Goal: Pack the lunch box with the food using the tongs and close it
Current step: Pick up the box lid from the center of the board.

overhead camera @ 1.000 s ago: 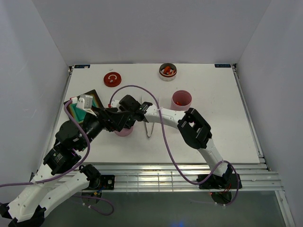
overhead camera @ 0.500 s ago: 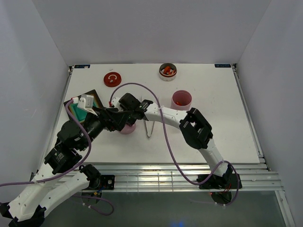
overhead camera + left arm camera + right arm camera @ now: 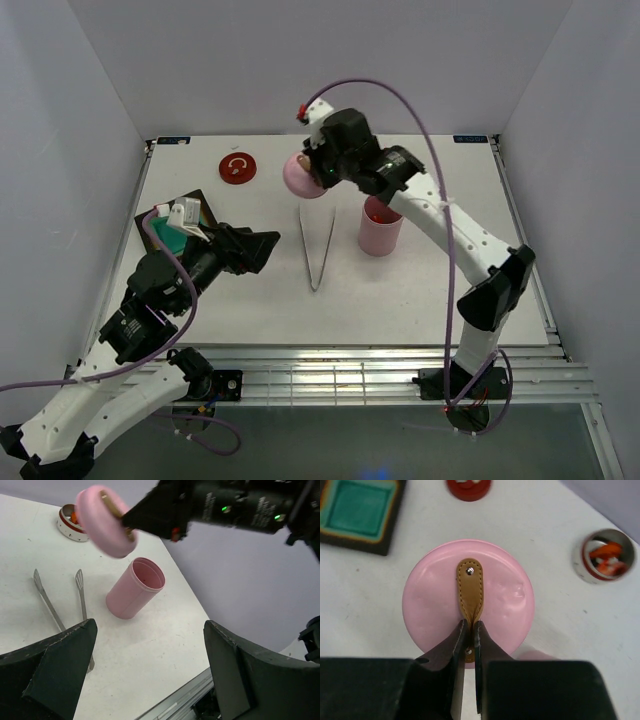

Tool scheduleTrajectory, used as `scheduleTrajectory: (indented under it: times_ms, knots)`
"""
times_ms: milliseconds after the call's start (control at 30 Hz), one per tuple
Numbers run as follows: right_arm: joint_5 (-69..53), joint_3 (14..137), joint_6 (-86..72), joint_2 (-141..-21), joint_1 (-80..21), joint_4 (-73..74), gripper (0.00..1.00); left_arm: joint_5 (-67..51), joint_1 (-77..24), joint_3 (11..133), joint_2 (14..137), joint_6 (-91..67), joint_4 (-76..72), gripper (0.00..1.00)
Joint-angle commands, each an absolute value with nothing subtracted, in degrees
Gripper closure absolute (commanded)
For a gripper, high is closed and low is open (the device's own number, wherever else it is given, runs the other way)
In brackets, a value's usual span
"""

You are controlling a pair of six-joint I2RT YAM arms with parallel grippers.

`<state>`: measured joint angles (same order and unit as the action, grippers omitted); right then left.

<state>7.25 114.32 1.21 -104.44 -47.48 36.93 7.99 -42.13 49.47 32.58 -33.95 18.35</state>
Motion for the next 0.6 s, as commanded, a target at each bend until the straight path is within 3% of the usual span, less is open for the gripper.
scheduleTrajectory:
  times_ms: [0,267,367,567]
  knots:
    - [11.2,114.4,-3.7,-98.9,-42.0,47.0,0.92,4.5,-42.2,47.3,37.4,-35.3,14.3,0.02]
    - [11.1,105.0,-5.0,-87.5,-34.9,51.4,0.92,6.0,-42.0,43.8,53.7,-35.2,7.6,0.02]
    - [11.0,101.3,-4.7,-85.7,-33.2,50.9,0.92,6.9,-42.0,38.7,54.8,-35.6,0.6,0.02]
    - [9.7,99.1,-3.5,-87.1,-31.4,50.7,0.92,10.2,-42.1,37.0,56.8,-34.5,1.6,0.02]
